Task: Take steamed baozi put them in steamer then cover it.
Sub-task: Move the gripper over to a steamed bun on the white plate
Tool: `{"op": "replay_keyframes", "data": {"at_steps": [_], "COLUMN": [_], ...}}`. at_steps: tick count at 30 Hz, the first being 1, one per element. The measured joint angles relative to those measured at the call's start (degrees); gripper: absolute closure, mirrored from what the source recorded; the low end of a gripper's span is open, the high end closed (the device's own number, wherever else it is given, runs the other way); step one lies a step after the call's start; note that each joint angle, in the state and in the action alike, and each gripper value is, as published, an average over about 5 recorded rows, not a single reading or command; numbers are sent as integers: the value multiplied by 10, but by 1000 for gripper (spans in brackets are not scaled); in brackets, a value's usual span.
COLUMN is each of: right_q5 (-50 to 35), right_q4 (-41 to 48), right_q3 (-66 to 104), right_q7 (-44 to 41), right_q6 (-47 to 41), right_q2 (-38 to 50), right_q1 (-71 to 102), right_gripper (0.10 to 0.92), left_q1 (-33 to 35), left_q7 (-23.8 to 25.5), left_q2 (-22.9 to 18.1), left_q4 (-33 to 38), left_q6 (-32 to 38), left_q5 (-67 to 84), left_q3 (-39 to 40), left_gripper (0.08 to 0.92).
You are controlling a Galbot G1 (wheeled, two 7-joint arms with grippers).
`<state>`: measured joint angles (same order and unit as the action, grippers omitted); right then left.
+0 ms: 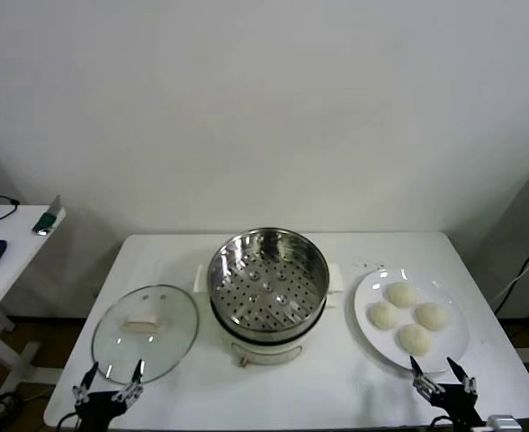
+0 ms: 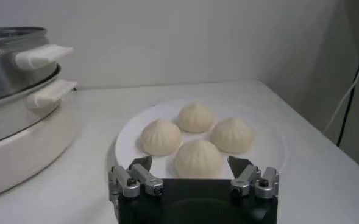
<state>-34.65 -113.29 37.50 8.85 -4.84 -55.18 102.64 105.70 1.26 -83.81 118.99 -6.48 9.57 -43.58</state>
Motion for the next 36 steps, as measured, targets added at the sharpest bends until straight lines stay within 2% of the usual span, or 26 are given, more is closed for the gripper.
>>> {"op": "replay_keyframes", "data": {"at_steps": [8, 16, 26, 36], "right_q5": [24, 62, 167, 219], "right_q4": [18, 85, 217, 338], "right_q3": [-7, -103, -393, -753], "right_q7": [-18, -101, -309, -539], "right_q6": [-67, -136, -120, -51], "right_q2": [48, 174, 286, 299], "right_q1": [-100, -292, -645, -1011], "right_gripper": [203, 203, 203, 203], "left_q1": [-3, -6, -11, -15], "left_q7": [1, 5, 7, 10], "left_q2": [1, 5, 9, 10], "left_q4": [2, 14, 17, 17], "left_q6": [-3, -7, -8, -9], "left_q5": [0, 2, 6, 5], "left_q3": [2, 1, 1, 1], "left_gripper": [177, 177, 177, 177]}}
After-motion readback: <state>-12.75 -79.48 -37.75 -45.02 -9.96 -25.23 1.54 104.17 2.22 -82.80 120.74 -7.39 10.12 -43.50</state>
